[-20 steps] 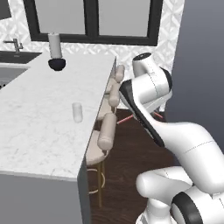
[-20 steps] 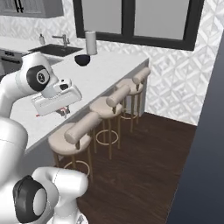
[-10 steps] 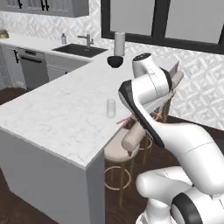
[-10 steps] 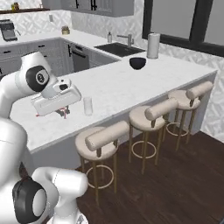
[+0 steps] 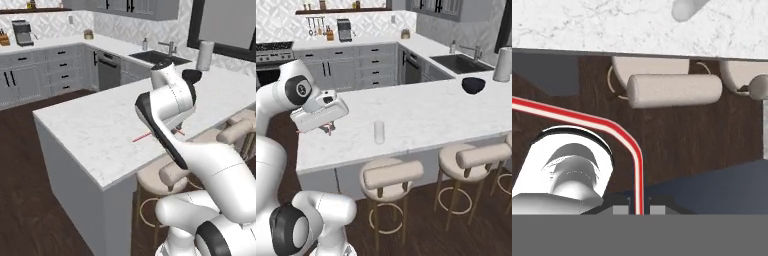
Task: Take a straw from the drawer in front and place it inside the glass cup on the dining counter.
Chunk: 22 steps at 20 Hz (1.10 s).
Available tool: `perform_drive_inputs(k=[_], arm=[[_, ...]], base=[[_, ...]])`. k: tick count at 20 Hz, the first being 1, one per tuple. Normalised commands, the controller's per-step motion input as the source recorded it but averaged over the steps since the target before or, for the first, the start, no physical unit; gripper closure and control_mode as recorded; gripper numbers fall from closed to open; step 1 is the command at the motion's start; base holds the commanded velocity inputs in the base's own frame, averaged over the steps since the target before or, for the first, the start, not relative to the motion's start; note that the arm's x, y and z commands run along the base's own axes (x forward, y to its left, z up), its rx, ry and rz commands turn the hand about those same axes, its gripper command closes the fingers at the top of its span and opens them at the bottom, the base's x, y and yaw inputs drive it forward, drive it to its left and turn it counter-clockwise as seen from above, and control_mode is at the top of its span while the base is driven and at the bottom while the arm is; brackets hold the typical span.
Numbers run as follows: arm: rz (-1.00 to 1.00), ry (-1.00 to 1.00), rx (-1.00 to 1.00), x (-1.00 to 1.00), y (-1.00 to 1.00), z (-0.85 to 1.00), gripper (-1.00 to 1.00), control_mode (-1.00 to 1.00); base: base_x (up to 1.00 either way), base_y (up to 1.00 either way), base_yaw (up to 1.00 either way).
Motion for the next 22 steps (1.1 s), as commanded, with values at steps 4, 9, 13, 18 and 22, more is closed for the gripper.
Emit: perform_drive_inputs(k=[4, 9, 13, 18, 22], arm=[[0.0, 0.0, 0.0, 0.0, 0.0, 0.0, 1.0, 1.0], [0.0, 0.0, 0.0, 0.0, 0.0, 0.0, 1.0, 1.0], [0.0, 0.0, 0.0, 0.0, 0.0, 0.0, 1.0, 1.0], [0.0, 0.0, 0.0, 0.0, 0.0, 0.0, 1.0, 1.0], [0.0, 0.0, 0.0, 0.0, 0.0, 0.0, 1.0, 1.0]], base=[[0.08, -0.88, 0.56], [0.0, -1.0, 0.5], [0.13, -0.96, 0.45], [0.68, -0.49, 0.28], [0.99, -0.15, 0.05]])
